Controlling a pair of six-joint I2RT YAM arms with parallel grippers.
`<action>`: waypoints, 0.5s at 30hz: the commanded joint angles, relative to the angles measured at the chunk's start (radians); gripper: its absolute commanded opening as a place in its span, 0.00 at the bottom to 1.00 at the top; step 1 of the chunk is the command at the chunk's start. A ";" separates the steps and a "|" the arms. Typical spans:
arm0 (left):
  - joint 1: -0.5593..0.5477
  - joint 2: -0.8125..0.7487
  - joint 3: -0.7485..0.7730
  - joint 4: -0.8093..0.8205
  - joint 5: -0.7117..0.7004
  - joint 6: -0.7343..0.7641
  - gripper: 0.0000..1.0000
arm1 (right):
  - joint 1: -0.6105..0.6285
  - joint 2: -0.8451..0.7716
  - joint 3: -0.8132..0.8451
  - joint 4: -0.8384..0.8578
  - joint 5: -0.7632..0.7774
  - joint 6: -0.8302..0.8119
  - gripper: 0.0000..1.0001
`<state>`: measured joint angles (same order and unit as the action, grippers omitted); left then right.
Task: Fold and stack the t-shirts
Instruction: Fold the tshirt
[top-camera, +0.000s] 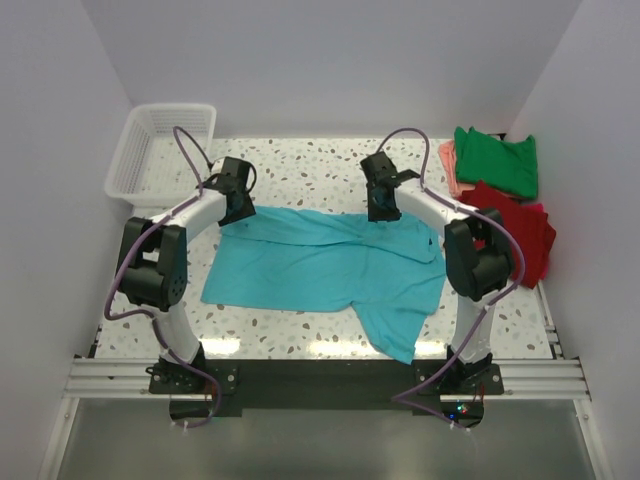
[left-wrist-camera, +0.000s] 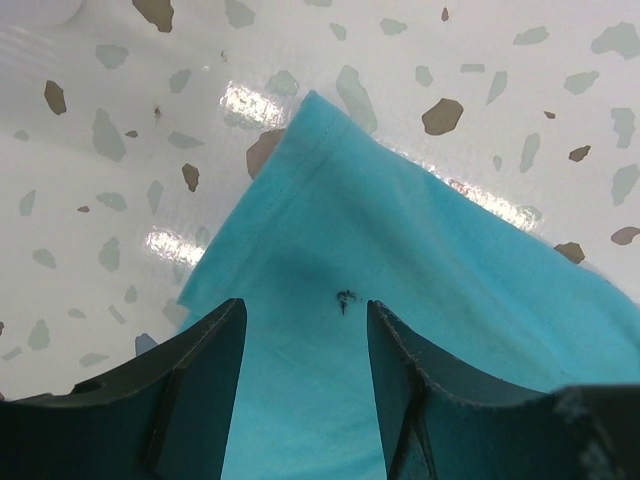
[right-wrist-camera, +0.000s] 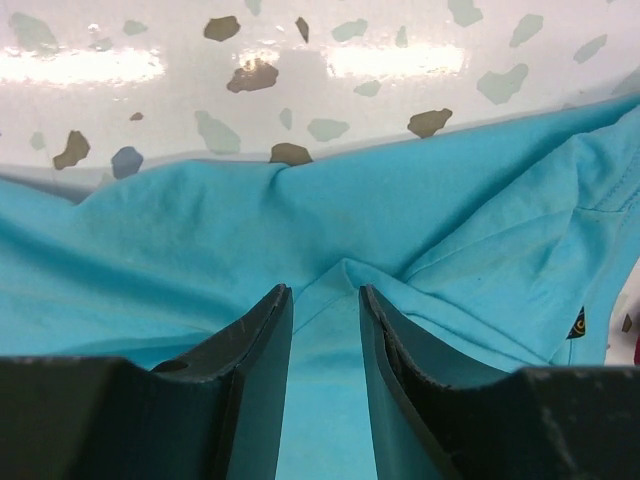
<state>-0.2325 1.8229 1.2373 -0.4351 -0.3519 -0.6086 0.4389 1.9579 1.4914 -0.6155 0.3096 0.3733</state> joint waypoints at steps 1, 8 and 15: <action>-0.007 -0.002 0.051 0.013 -0.012 0.012 0.57 | -0.025 0.019 0.021 -0.003 0.025 -0.011 0.37; -0.007 0.013 0.067 0.012 -0.010 0.020 0.57 | -0.061 0.029 0.004 0.020 -0.049 -0.008 0.38; -0.007 0.018 0.073 0.009 -0.013 0.018 0.57 | -0.065 0.041 -0.005 0.000 -0.095 -0.001 0.37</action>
<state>-0.2325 1.8359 1.2724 -0.4351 -0.3519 -0.6079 0.3733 1.9915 1.4902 -0.6151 0.2527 0.3737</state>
